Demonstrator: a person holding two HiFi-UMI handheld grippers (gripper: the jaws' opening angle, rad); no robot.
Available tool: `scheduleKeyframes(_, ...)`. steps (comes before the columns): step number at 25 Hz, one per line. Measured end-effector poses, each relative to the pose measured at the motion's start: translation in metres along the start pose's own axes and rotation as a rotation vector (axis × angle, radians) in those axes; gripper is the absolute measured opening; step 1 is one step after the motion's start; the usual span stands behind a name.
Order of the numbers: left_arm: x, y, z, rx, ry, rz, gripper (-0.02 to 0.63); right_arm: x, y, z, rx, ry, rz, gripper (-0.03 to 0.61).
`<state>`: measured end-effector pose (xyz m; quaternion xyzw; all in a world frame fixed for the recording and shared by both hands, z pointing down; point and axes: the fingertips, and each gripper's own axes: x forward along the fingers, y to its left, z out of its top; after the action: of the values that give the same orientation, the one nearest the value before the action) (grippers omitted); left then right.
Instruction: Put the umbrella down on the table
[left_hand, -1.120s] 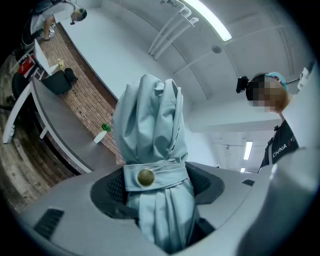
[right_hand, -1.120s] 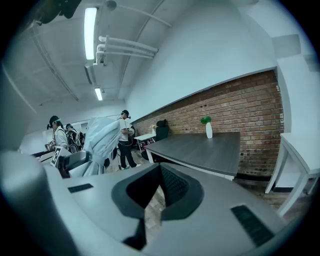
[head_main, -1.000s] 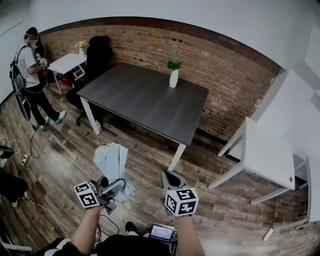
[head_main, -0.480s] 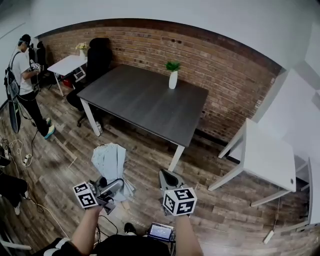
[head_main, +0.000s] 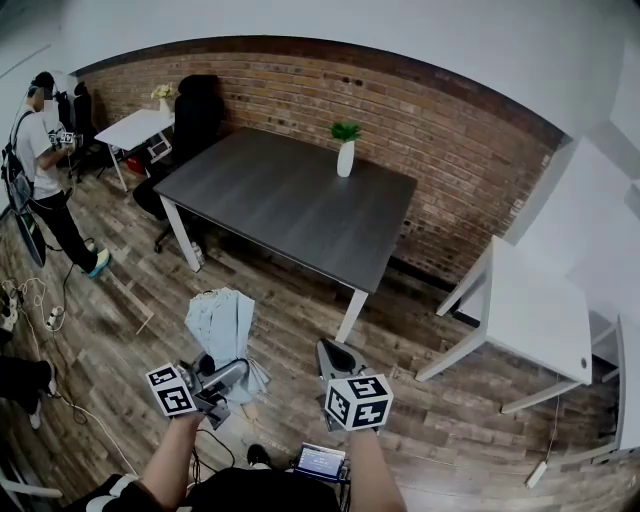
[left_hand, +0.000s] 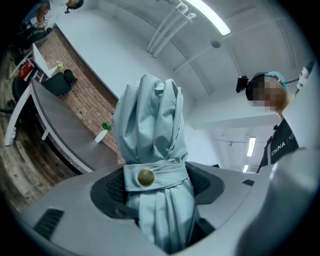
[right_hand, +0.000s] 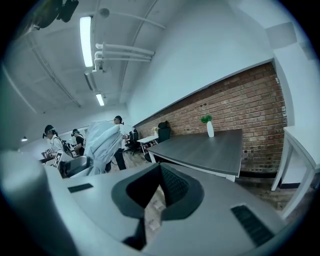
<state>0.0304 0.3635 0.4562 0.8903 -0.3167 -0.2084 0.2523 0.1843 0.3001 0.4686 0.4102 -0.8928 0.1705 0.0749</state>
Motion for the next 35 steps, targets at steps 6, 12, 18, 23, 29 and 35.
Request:
scheduleKeyframes(6,0.002,0.002,-0.002,0.012,0.009,0.012,0.291,0.004,-0.001,-0.002,-0.003,0.004,0.017,0.008)
scheduleKeyframes(12,0.008,0.001,0.001,0.021,0.005,0.036,0.29,0.003,-0.007,0.003,-0.004,0.001,0.038,0.007)
scheduleKeyframes(18,0.017,-0.003,-0.002,0.03,-0.005,0.052,0.291,-0.003,-0.019,0.002,-0.003,0.002,0.051,0.006)
scheduleKeyframes(23,0.027,-0.009,-0.009,0.04,-0.007,0.055,0.291,-0.009,-0.034,-0.001,0.0,0.003,0.058,0.006)
scheduleKeyframes(29,0.03,-0.009,-0.024,0.036,0.003,0.082,0.29,-0.012,-0.046,-0.01,0.015,0.017,0.073,0.006)
scheduleKeyframes(35,0.033,0.009,-0.021,0.018,-0.002,0.089,0.29,0.002,-0.052,-0.017,0.031,0.032,0.066,0.006)
